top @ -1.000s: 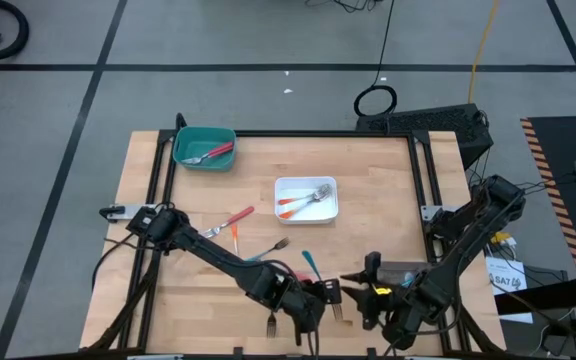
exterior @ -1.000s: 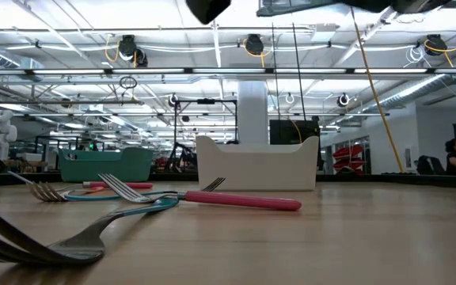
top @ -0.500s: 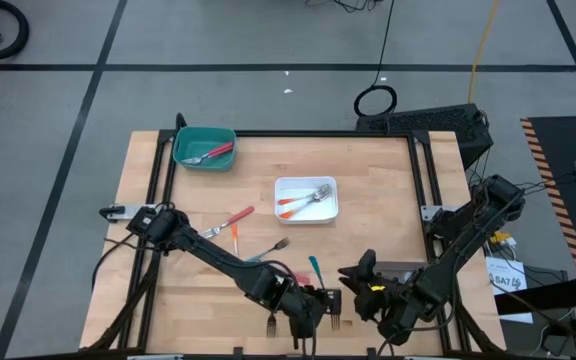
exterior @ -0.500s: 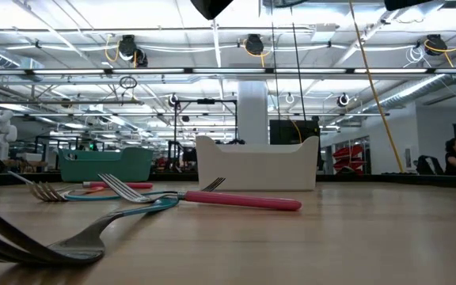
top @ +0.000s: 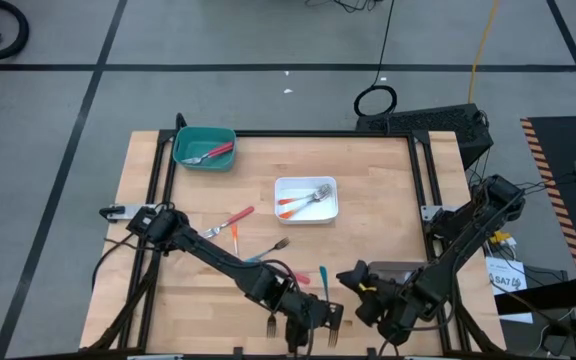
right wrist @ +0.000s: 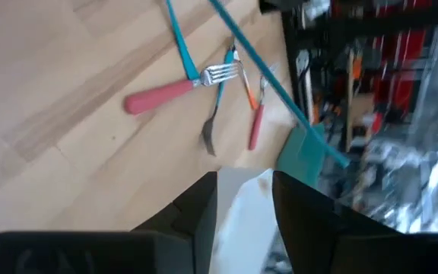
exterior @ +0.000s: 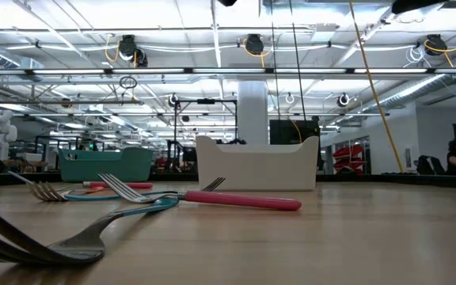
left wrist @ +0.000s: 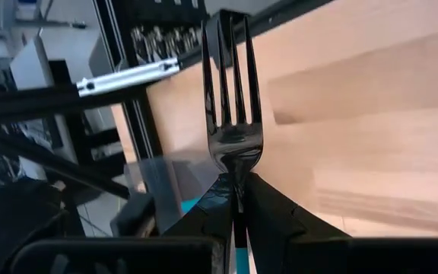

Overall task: Sort silverware by color (type)
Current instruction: Put the blue fork into the black bin

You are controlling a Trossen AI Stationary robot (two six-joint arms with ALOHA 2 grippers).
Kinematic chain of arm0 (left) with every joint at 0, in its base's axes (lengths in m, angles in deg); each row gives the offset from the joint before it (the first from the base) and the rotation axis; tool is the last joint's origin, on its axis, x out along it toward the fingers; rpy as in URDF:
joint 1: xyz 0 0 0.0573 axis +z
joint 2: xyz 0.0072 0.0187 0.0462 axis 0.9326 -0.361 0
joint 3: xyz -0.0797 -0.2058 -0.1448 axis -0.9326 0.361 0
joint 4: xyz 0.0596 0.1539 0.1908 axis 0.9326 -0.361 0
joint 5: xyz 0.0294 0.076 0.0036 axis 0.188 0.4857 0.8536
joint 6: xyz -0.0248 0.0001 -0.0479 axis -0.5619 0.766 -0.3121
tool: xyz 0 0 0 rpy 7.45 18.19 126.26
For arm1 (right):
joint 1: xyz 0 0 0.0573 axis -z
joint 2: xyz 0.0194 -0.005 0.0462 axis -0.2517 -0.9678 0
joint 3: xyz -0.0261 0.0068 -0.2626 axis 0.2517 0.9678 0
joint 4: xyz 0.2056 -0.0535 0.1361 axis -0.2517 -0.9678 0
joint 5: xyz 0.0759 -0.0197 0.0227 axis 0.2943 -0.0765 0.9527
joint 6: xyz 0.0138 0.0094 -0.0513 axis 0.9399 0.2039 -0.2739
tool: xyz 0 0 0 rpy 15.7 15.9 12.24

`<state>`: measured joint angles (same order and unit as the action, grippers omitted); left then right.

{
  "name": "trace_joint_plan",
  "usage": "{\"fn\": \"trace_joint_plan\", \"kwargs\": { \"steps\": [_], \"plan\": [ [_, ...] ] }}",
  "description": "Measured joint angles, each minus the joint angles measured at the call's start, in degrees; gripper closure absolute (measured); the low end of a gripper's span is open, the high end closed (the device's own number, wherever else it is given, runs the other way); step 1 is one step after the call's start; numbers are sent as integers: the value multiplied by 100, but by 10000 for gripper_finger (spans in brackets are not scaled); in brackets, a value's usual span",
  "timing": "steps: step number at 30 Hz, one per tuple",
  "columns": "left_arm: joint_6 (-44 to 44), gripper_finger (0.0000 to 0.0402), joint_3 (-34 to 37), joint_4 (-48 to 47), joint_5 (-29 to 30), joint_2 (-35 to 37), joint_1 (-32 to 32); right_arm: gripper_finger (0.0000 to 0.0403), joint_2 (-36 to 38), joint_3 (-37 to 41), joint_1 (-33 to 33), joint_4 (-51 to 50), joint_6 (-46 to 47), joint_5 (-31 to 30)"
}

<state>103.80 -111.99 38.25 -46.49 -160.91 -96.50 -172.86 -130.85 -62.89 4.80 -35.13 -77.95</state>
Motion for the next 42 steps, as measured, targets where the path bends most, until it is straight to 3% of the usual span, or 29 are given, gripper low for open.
{"fn": "trace_joint_plan", "kwargs": {
  "steps": [16,26,34,42],
  "plan": [
    [9,369,0,10,-520,0,0,248,0,0,-9,1371,-2617,300],
    [43,369,0,96,-711,0,0,250,0,0,328,1471,-3027,903],
    [47,369,0,183,-837,0,0,282,0,0,378,1462,-3236,907],
    [150,369,0,183,-839,0,4,340,0,0,459,1476,-3360,1158]
  ]
}}
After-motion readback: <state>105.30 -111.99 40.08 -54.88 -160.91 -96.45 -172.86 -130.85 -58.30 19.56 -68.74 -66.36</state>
